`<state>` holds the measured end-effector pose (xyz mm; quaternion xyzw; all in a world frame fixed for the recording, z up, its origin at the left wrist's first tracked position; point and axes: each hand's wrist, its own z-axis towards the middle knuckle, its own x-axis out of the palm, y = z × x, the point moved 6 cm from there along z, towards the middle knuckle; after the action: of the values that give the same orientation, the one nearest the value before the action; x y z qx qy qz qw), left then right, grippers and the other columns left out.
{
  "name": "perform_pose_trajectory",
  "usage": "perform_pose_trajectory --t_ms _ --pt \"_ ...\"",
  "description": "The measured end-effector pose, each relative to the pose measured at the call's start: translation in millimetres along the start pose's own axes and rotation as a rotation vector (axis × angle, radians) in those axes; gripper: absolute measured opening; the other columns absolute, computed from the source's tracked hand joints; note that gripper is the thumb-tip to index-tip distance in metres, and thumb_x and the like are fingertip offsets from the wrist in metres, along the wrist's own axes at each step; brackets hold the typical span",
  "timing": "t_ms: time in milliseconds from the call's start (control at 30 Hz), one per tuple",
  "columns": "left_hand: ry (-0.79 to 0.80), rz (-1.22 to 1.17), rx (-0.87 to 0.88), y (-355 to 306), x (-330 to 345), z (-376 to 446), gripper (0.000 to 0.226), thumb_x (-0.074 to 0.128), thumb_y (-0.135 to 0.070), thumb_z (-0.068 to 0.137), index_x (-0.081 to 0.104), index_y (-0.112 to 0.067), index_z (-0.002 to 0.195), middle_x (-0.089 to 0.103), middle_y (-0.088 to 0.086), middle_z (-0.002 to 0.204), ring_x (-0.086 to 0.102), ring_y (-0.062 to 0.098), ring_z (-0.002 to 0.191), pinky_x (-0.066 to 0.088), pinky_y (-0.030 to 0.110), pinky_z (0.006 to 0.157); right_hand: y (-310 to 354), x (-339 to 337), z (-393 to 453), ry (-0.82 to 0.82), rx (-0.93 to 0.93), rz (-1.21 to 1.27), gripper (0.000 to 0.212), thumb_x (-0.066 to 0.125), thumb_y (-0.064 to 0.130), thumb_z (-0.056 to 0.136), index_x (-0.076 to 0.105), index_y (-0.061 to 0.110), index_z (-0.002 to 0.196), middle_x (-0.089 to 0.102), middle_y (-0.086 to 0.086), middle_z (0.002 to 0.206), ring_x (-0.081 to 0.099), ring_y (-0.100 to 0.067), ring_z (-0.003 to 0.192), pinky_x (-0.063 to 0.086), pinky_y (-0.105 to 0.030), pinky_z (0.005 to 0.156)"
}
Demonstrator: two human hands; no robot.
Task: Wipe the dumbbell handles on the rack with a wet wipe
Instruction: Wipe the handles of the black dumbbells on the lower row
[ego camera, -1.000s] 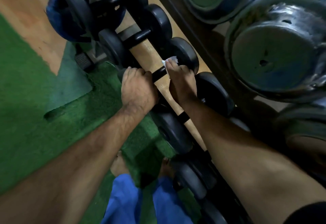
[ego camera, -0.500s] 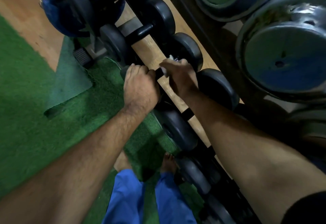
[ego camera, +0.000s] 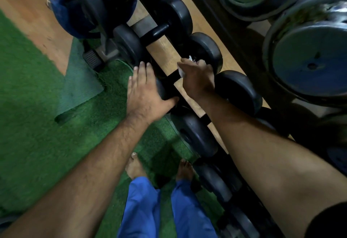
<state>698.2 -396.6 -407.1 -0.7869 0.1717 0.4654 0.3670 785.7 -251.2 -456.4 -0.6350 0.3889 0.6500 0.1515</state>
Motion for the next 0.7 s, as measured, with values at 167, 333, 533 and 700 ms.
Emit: perform_pose_trajectory --t_ms 167,333,533,700 --pt "0.137 0.065 0.013 3.5 -0.7 5.3 0.13 0.078 -0.057 0.064 -0.001 -0.009 0.156 -0.001 0.008 0.164 -0.002 0.024 0.151 0.003 0.037 0.123 45.3 -4.2 -14.9 0.218 -0.285 -0.118 0.046 0.029 0.045 0.094 0.067 0.035 0.118 0.07 0.002 0.109 0.056 -0.031 0.101 0.035 -0.038 0.084" --pt "0.154 0.085 0.01 3.9 -1.8 4.6 0.129 0.078 -0.054 0.064 -0.001 -0.01 0.156 0.001 0.008 0.164 -0.001 0.024 0.151 0.004 0.038 0.123 34.0 -11.0 -5.4 0.391 -0.278 -0.046 0.044 0.032 0.037 0.098 0.058 0.039 0.133 0.065 0.002 0.129 0.056 -0.026 0.121 0.039 -0.041 0.098" --pt "0.164 0.113 -0.024 -0.2 -2.5 3.0 0.13 0.077 -0.057 0.064 -0.001 -0.01 0.155 0.001 0.007 0.164 -0.001 0.024 0.151 0.005 0.038 0.124 26.4 -6.1 -5.9 0.399 -0.205 0.067 0.044 0.044 0.05 0.087 0.061 0.043 0.127 0.068 0.006 0.123 0.063 -0.023 0.114 0.049 -0.037 0.093" --pt "0.16 0.127 -0.042 -1.0 -1.9 2.6 0.13 0.076 -0.06 0.063 -0.001 -0.011 0.156 0.001 0.007 0.164 0.0 0.024 0.151 0.006 0.04 0.124 35.5 -5.7 -19.7 0.347 -0.32 0.051 0.041 0.047 0.033 0.099 0.054 0.034 0.139 0.056 0.005 0.142 0.058 -0.022 0.121 0.039 -0.023 0.088"
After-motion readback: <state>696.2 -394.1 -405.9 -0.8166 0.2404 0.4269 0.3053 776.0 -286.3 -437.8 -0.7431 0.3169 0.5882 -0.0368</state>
